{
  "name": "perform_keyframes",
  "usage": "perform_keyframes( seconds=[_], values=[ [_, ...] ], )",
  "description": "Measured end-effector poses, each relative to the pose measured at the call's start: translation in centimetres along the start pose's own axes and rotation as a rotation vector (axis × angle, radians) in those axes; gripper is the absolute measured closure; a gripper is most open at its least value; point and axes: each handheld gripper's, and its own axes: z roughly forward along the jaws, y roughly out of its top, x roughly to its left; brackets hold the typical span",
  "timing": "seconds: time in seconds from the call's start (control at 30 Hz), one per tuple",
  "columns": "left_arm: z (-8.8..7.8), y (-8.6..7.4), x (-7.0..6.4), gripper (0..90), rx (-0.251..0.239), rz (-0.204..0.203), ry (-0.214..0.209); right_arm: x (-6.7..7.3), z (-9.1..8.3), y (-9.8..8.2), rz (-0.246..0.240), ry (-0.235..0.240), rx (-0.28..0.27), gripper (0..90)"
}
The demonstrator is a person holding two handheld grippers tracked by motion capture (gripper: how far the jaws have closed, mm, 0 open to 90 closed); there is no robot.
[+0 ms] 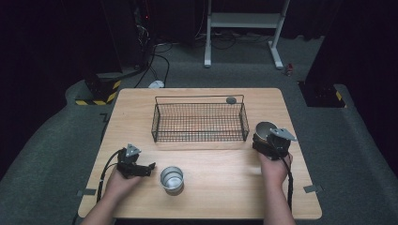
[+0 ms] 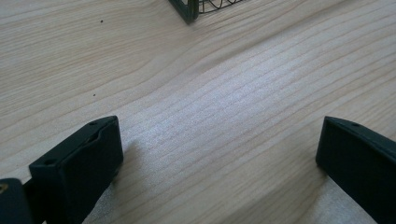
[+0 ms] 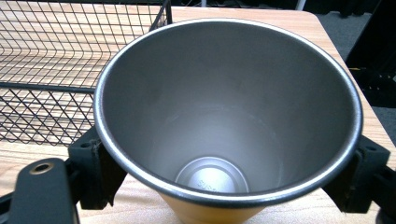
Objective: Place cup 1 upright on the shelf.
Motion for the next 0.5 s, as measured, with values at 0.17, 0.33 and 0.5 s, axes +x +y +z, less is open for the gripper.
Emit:
perform_keyframes(
  seconds=[0.17,0.33,0.5],
  values=[
    [0.0,0.0,0.0,1.0,0.0,0.006,-0.002,0.1,-0.1,0.0,-0.009,0.004,0.008,15.0],
    [0.0,0.0,0.0,1.1,0.0,0.005,-0.001,0.1,-0.4,-0.1,-0.005,0.011,0.001,15.0],
    [0.0,0.0,0.0,1.1,0.001,0.005,-0.001,0.2,-1.3,-0.1,-0.006,0.019,-0.024,15.1]
  ],
)
